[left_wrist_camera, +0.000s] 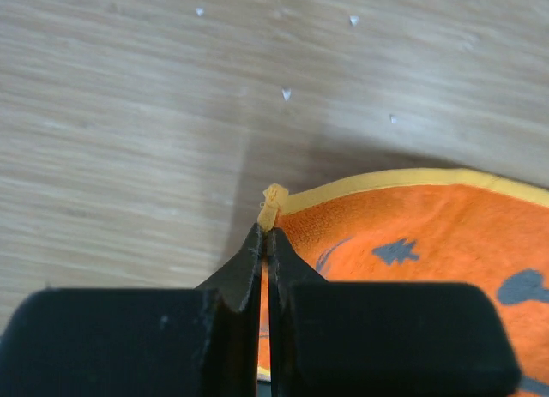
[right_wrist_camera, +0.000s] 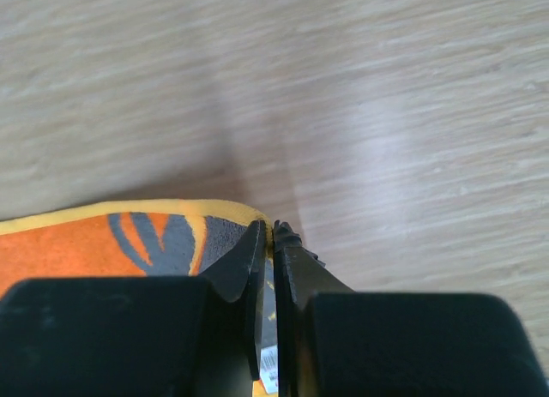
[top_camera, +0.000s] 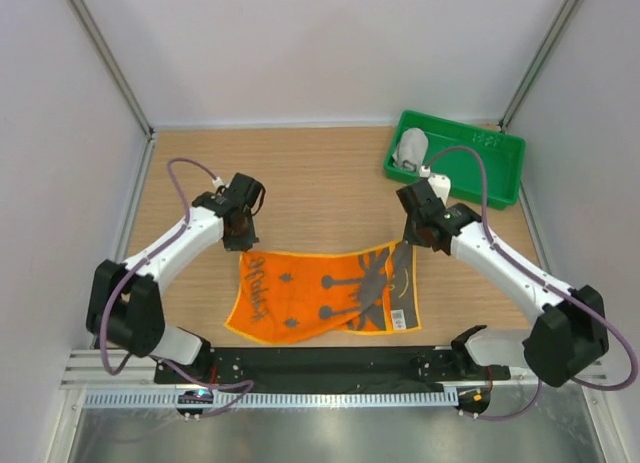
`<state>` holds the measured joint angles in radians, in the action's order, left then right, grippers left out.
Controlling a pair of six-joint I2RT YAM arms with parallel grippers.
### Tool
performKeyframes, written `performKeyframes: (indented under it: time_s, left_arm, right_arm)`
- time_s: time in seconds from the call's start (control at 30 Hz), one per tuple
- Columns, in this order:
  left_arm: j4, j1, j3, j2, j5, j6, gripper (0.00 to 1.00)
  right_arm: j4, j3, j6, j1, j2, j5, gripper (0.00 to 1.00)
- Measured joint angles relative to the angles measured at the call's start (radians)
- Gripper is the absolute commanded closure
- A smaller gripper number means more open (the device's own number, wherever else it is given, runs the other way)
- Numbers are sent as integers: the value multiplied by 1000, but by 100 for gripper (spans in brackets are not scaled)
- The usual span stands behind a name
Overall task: Roll the towels
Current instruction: Flatten the towel
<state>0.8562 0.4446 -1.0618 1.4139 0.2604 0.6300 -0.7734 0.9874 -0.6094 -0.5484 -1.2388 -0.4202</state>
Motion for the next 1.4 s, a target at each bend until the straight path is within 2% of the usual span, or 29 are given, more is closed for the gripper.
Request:
performKeyframes:
  time_s: [0.1,0.23,0.27,0.3,0.33,0.37,0.4,0.47,0.5,0.53,0.6,0.77,0.87,0.93,0.97,1.07,1.1,1.17,1.27,1.4]
  left_arm:
    - [-45,-40,-36,99,-1,-1,100]
    - [-97,-59,-128,190,0,-10,99]
    - [-107,-68,-157,216,0,-13,100]
    - [-114,-76,-178,238,1,-14,99]
    - [-119,-87,-206,266,3,-18,94]
    - [-124,-101,-232,294,6,-25,86]
    - [-128,-114,-253,320,8,-29,71]
    - [-127,-153,-298,375,9,-38,56]
    - [-127,-169,-311,390,10,-36,43]
    - [-127,-188,-319,401,11,-39,38]
    - [-121,-216,-320,399,22,-32,29]
    - [-106,-225,-306,320,54,-23,32]
    - [-122,-218,-228,202,31,-6,33]
    - [-149,-213,-139,112,5,5,34]
    - [-154,-208,-96,74,-5,16,34]
    - [-190,-192,29,2,-45,34,36]
    - [-199,-187,72,-14,-61,42,36]
    - [-220,-179,148,-33,-85,51,36]
    - [-237,-178,212,-37,-107,64,37]
    - [-274,-178,225,-36,-124,73,38]
  right_arm:
    - [72,14,37,85,-82,22,99]
    - [140,92,88,103,-223,43,99]
    - [160,117,100,107,-262,50,95]
    - [179,138,111,110,-302,58,85]
    - [192,160,119,114,-339,64,71]
    - [196,183,124,120,-377,68,52]
    - [191,215,127,129,-416,66,30]
    - [182,284,142,154,-490,57,18]
    - [166,323,149,168,-525,46,13]
    - [154,357,154,182,-550,30,7]
    - [130,397,158,208,-566,-1,4]
    - [68,401,163,248,-486,-66,3]
    - [71,317,163,247,-361,-24,6]
    - [86,207,160,246,-241,55,12]
    - [89,153,155,244,-190,105,22]
    - [124,-13,131,243,-93,245,39]
    - [153,-76,119,243,-78,305,52]
    - [190,-192,98,243,-71,404,64]
    - [220,-305,71,241,-87,495,67]
    - [248,-348,51,240,-99,524,68]
